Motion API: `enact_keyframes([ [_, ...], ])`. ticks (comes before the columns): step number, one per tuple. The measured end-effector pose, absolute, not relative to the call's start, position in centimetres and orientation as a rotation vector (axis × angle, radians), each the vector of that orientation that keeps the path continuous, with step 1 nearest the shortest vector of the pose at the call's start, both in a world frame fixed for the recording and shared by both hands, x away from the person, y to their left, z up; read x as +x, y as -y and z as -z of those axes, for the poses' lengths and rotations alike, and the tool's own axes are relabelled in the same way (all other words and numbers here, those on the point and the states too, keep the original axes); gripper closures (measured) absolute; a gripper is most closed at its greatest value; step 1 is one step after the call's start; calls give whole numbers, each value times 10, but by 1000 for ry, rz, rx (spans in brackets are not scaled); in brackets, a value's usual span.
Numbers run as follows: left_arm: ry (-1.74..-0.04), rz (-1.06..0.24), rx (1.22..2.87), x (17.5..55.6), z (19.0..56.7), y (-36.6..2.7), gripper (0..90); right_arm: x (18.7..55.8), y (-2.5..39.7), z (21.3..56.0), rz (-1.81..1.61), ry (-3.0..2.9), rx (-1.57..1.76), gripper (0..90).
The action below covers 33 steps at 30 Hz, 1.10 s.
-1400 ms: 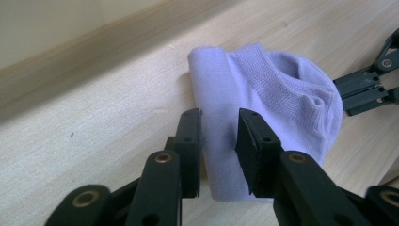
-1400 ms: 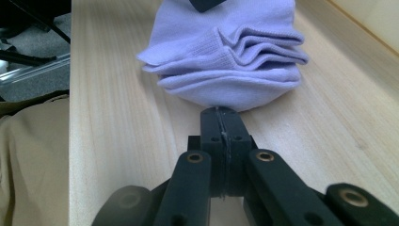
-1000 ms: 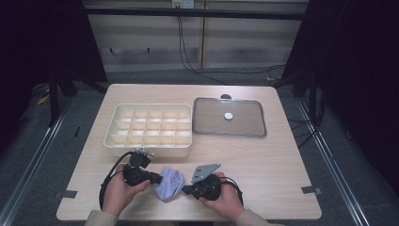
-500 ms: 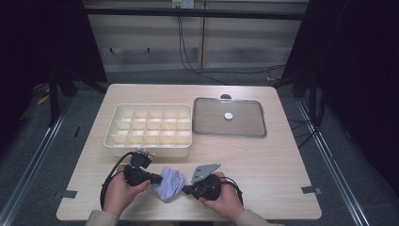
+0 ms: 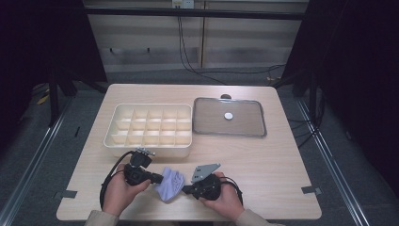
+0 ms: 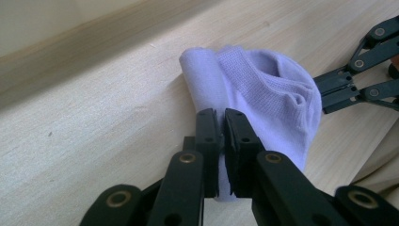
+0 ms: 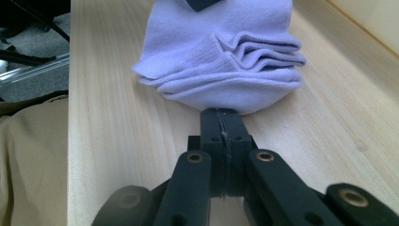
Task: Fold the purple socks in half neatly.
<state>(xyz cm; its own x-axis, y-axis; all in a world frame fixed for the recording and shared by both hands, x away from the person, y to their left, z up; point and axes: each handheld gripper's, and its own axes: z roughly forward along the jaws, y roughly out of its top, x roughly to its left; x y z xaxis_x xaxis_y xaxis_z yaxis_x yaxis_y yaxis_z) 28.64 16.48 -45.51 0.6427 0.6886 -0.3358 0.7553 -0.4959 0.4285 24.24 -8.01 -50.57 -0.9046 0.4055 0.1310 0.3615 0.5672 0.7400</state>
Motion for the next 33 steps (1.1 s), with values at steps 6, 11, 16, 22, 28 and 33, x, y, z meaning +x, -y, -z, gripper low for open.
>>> enact_keyframes([
  [6, -1112, 155, 2314, 285, 451, -163, 848, 243, 81, 506, -1274, -2731, 672, 900],
  [11, -1106, 157, 2316, 284, 449, -162, 848, 244, 83, 505, -1254, -2725, 684, 900],
  [16, -1103, 154, 2320, 284, 447, -161, 849, 244, 84, 504, -1248, -2727, 682, 900],
  [22, -1096, 146, 2314, 283, 444, -160, 849, 244, 84, 503, -1247, -2722, 678, 900],
  [28, -1093, 142, 2313, 283, 442, -158, 853, 245, 84, 504, -1246, -2723, 683, 900],
  [33, -1076, 148, 2320, 283, 439, -155, 855, 245, 83, 505, -1251, -2723, 684, 900],
])
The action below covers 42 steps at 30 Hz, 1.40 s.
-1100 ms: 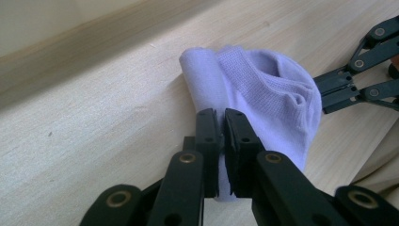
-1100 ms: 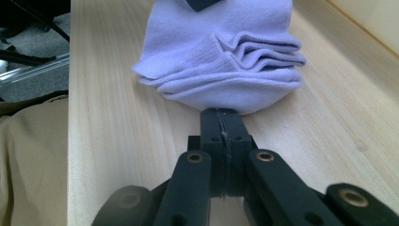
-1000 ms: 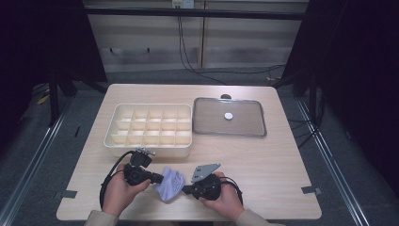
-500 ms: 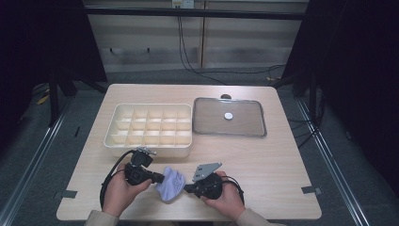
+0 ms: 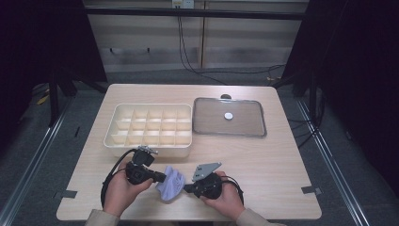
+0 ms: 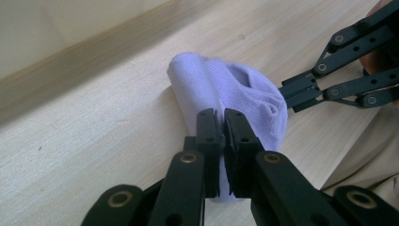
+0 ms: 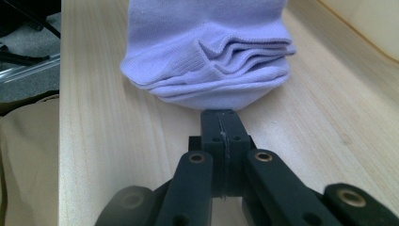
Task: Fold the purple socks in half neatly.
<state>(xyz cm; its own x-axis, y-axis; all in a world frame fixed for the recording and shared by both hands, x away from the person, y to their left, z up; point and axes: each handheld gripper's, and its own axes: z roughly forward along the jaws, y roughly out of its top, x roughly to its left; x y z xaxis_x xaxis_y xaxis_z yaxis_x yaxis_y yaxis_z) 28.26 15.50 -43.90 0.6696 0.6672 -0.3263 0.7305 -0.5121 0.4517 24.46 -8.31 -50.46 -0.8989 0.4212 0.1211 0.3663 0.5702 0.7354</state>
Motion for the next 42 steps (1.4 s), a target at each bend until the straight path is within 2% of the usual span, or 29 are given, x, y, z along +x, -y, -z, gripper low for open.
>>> enact_keyframes([
  [42, -969, 152, 2352, 277, 428, -133, 858, 244, 81, 505, -1251, -2721, 672, 900],
])
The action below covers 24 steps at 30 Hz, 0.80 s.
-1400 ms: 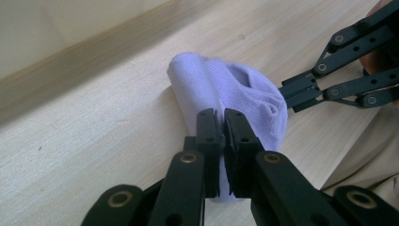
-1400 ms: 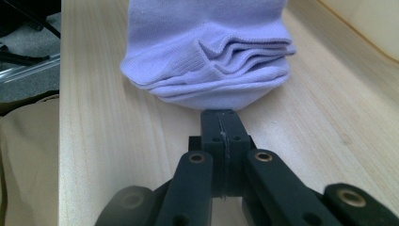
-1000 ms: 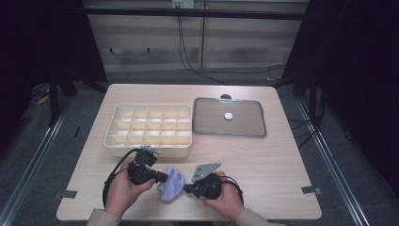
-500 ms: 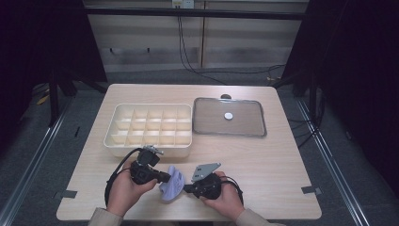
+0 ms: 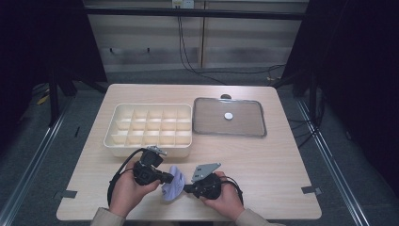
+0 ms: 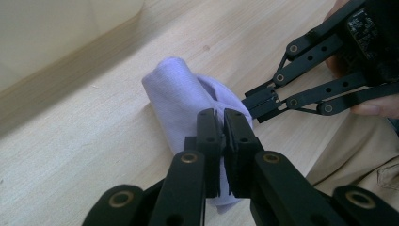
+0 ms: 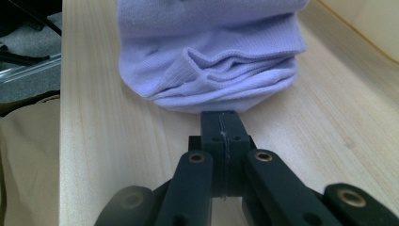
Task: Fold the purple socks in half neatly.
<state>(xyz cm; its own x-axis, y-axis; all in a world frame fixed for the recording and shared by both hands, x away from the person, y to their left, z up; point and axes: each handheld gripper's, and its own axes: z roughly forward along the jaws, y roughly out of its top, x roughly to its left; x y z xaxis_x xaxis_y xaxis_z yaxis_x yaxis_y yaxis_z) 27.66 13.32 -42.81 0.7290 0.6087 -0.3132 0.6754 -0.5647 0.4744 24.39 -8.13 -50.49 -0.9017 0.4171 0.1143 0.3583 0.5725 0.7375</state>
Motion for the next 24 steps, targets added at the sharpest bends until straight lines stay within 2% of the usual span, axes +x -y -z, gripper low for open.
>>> enact_keyframes([
  [24, -949, 170, 2363, 274, 432, -122, 858, 244, 80, 505, -1255, -2718, 684, 900],
])
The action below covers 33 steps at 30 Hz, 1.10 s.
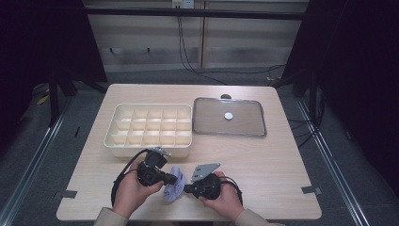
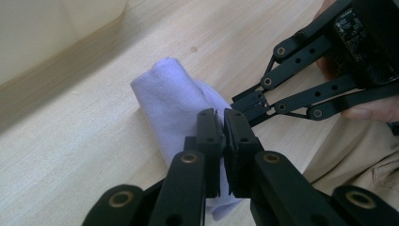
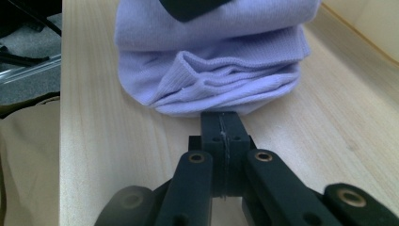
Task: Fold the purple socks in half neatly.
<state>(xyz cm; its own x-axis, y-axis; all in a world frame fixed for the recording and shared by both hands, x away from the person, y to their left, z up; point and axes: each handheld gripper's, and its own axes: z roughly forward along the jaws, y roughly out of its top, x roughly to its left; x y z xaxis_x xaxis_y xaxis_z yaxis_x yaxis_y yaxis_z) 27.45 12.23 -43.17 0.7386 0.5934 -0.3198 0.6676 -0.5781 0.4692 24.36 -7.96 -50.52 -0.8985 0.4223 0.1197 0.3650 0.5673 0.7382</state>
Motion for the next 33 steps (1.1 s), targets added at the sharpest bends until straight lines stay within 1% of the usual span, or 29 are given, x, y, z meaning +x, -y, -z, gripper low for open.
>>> enact_keyframes([
  [12, -924, 201, 2374, 272, 439, -113, 857, 244, 79, 505, -1251, -2722, 694, 900],
  [33, -934, 190, 2400, 273, 456, -106, 852, 246, 84, 504, -1234, -2718, 700, 900],
])
